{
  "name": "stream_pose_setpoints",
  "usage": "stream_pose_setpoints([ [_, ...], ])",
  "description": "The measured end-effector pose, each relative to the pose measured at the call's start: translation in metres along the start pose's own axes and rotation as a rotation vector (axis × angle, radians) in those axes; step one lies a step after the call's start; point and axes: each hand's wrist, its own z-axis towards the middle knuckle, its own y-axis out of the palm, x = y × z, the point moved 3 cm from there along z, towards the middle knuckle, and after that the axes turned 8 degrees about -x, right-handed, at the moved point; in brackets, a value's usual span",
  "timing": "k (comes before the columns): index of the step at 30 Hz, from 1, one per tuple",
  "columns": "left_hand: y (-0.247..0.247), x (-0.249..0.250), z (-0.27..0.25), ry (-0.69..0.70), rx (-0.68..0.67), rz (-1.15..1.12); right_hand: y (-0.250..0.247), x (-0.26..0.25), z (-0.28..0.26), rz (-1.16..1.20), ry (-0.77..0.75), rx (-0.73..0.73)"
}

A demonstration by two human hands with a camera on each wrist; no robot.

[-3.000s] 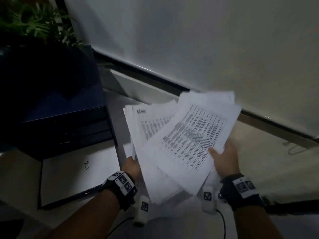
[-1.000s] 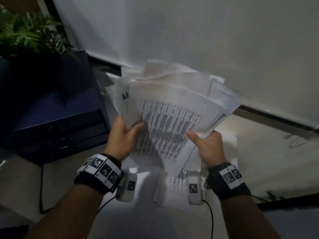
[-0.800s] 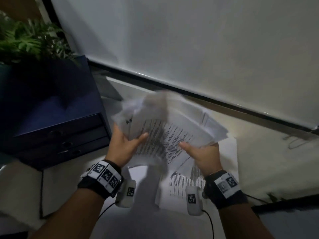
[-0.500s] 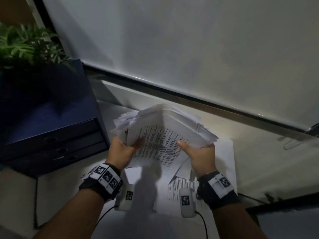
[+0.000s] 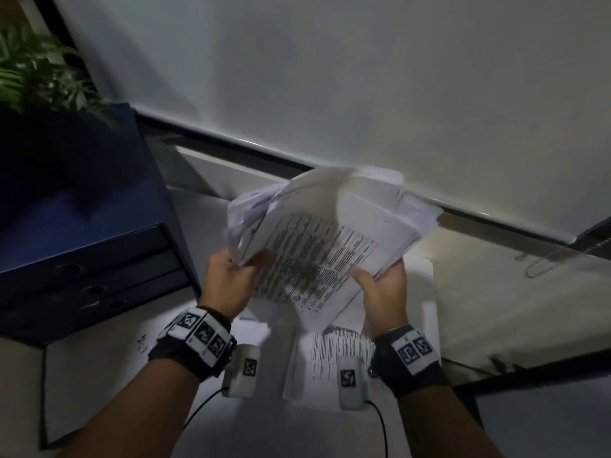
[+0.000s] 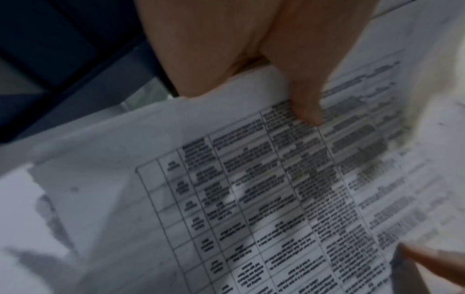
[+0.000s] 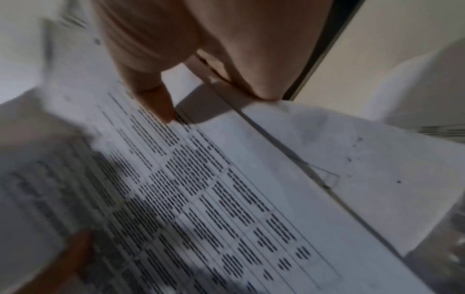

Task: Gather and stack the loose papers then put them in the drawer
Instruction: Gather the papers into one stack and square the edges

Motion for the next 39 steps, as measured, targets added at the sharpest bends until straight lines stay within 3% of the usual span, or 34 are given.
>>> stream_pose_setpoints([
  [2, 0.003, -0.004, -0.003, -0.041, -0.039, -0.058, -0.004, 0.015, 0.000, 0.001, 0.053, -0.061],
  [5, 0.015, -0.020, -0.016, -0.167, -0.132, -0.085, -0.004, 0.050, -0.011, -0.198, 0.235, -0.153],
  [10, 0.025, -0.031, -0.016, -0.165, -0.153, -0.012, 0.000, 0.090, -0.027, -0.277, 0.418, 0.028],
  [12, 0.027, -0.035, -0.015, -0.178, -0.127, 0.047, 0.003, 0.109, -0.034, -0.309, 0.494, -0.001],
  [14, 0.025, -0.039, -0.010, -0.184, -0.072, 0.138, 0.005, 0.113, -0.035, -0.344, 0.485, -0.056],
  [18, 0.008, -0.033, -0.001, -0.126, 0.049, 0.314, -0.005, 0.094, -0.030, -0.249, 0.309, -0.030],
  [20, -0.003, -0.032, 0.001, -0.194, 0.105, 0.306, -0.028, 0.096, -0.024, -0.394, 0.324, 0.086],
  [22, -0.012, -0.039, -0.001, -0.307, 0.142, 0.268, -0.059, 0.108, -0.022, -0.691, 0.516, 0.194],
  [24, -0.021, -0.049, -0.007, -0.406, 0.158, 0.256, -0.075, 0.118, -0.026, -0.930, 0.743, 0.143],
  [27, -0.034, -0.057, -0.015, -0.506, 0.152, 0.252, -0.062, 0.130, -0.024, -1.117, 0.825, 0.007],
  [34, -0.057, -0.060, -0.026, -0.561, 0.164, 0.157, -0.053, 0.129, 0.004, -1.196, 0.869, 0.019],
  [39, -0.066, -0.058, -0.029, -0.587, 0.173, 0.093, -0.044, 0.131, -0.001, -0.992, 0.822, 0.124],
])
